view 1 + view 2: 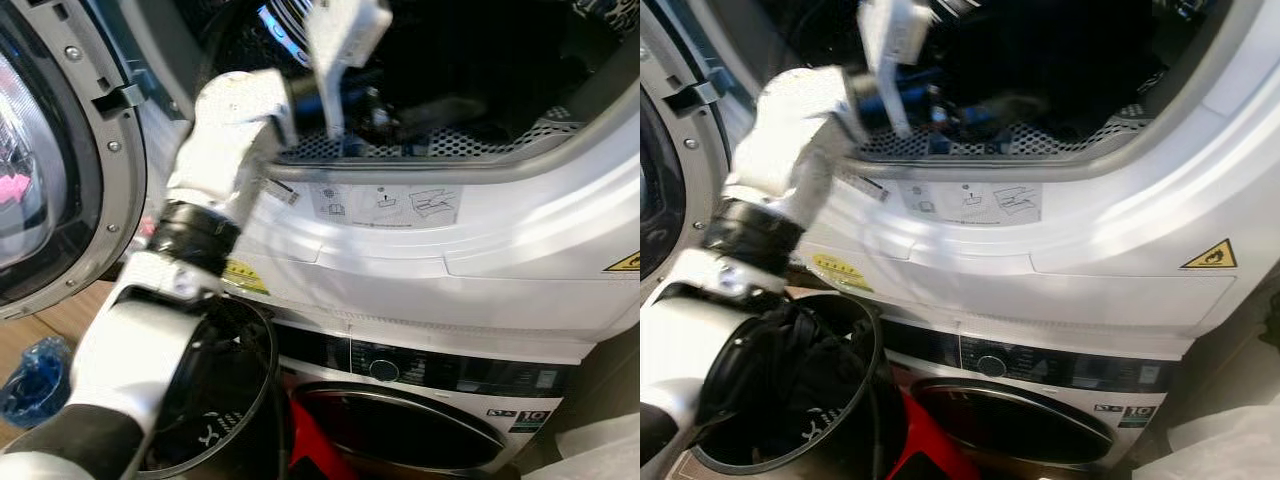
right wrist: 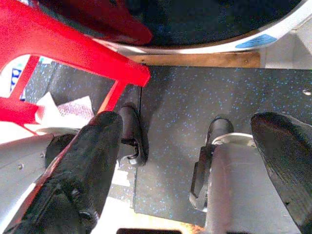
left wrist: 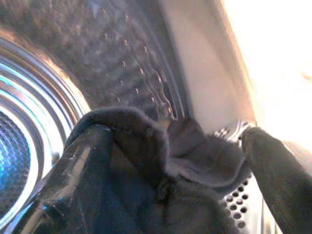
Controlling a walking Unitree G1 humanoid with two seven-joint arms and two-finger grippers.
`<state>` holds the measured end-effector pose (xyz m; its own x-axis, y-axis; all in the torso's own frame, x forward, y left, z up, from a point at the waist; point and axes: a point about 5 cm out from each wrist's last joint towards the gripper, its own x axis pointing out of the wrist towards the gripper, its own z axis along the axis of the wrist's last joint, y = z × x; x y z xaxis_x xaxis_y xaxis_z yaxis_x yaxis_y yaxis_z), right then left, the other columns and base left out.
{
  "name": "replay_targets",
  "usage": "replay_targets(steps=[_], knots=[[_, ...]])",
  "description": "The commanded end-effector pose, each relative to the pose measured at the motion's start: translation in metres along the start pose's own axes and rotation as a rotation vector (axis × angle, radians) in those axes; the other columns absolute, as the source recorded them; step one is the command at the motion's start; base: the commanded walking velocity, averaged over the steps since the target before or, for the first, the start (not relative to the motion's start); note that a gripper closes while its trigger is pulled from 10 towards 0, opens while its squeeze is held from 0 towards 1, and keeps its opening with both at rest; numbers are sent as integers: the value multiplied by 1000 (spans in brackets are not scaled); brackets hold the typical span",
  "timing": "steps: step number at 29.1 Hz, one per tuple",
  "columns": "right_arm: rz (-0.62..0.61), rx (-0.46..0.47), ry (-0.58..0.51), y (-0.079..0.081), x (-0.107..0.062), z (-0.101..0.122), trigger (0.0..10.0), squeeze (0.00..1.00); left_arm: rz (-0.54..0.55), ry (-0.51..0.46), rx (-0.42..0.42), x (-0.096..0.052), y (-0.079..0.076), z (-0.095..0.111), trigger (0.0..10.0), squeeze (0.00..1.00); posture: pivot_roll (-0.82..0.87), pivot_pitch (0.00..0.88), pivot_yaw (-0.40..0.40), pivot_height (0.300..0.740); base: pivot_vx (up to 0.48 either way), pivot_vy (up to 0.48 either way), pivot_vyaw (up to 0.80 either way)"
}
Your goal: Clothes washing
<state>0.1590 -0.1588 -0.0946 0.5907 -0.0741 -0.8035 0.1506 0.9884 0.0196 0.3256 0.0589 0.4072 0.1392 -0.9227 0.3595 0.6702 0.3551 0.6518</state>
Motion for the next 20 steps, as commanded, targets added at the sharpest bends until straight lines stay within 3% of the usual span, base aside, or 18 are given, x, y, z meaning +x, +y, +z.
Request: replay_targets(steps=[1,4,6,8,9,12,14,18,20], knots=[[25,4,28,11,-1,-5,10000,0,-14,1,72,-4,-7,21,10000,0,110,4,173,740,0,0,0],[26,3,24,12,0,-1,10000,0,-39,-3,70,-3,-24,34,10000,0,123,0,175,740,0,0,0],[28,1,23,12,1,1,10000,0,-16,8,53,-2,-26,33,10000,0,130,0,181,740,0,0,0],[38,-8,16,17,3,7,10000,0,-12,15,-93,-1,-39,19,10000,0,143,0,184,740,0,0,0],[48,-13,12,20,3,10,10000,0,-37,24,-139,1,-55,9,10000,0,144,0,190,740,0,0,0],[52,-7,7,24,4,14,10000,0,-67,41,-184,0,-65,-6,10000,0,136,0,203,740,0,0,0],[55,14,-2,29,5,19,10000,0,-100,60,-293,0,-92,-18,10000,0,127,0,222,740,0,0,0],[61,22,-10,34,6,24,10000,0,-143,123,-288,-5,-113,-30,10000,0,127,0,245,740,0,0,0],[64,34,-21,38,7,29,10000,0,-178,143,-268,-6,-126,-25,10000,0,131,0,253,740,0,0,0]])
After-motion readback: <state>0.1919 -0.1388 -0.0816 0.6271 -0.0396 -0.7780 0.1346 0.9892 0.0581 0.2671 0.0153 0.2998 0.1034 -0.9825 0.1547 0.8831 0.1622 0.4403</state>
